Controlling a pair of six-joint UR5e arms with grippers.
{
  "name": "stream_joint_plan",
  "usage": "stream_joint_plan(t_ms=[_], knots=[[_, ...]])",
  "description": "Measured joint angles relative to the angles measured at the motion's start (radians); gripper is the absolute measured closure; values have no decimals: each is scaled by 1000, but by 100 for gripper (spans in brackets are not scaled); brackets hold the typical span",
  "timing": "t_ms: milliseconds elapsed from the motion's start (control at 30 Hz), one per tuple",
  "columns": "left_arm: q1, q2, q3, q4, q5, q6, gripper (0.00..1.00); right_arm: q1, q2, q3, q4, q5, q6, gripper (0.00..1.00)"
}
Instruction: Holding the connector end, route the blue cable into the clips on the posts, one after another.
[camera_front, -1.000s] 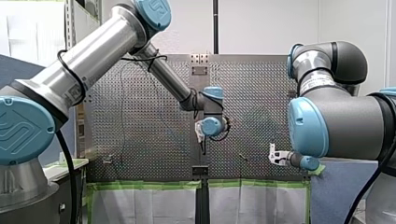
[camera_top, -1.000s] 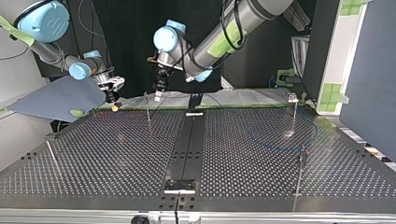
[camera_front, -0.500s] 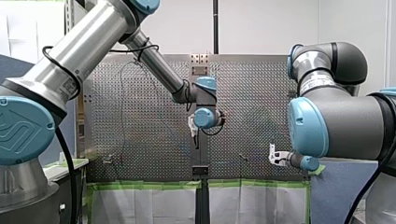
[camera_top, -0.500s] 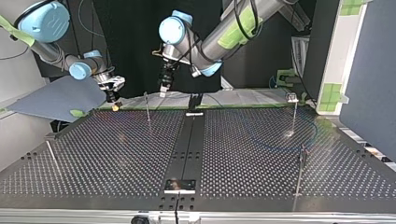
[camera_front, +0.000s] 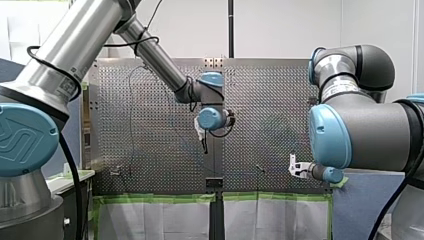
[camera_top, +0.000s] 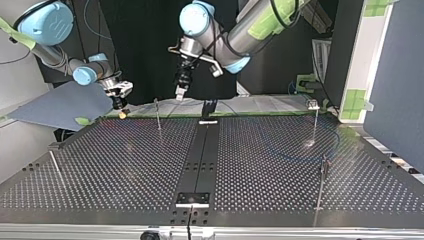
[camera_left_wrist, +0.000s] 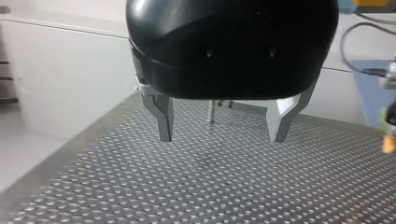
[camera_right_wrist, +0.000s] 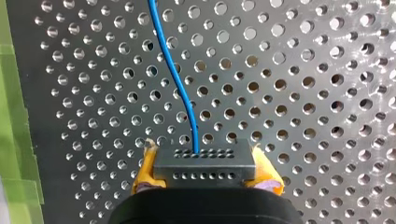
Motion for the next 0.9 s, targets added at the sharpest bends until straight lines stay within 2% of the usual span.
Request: stream_joint_plan(t_ms=[233, 533, 667, 900], knots=[[5, 64, -64, 63, 2, -42, 2, -5, 0, 0, -2, 0, 3, 100], [5, 143, -143, 129, 7, -25, 2, -10, 0, 0, -1, -6, 1, 100], [6, 177, -177, 125, 16, -30, 2, -10, 0, 0, 5, -8, -6, 100], [10, 239, -240, 72, 46, -49, 2, -15, 0, 0, 23, -11, -13, 100]])
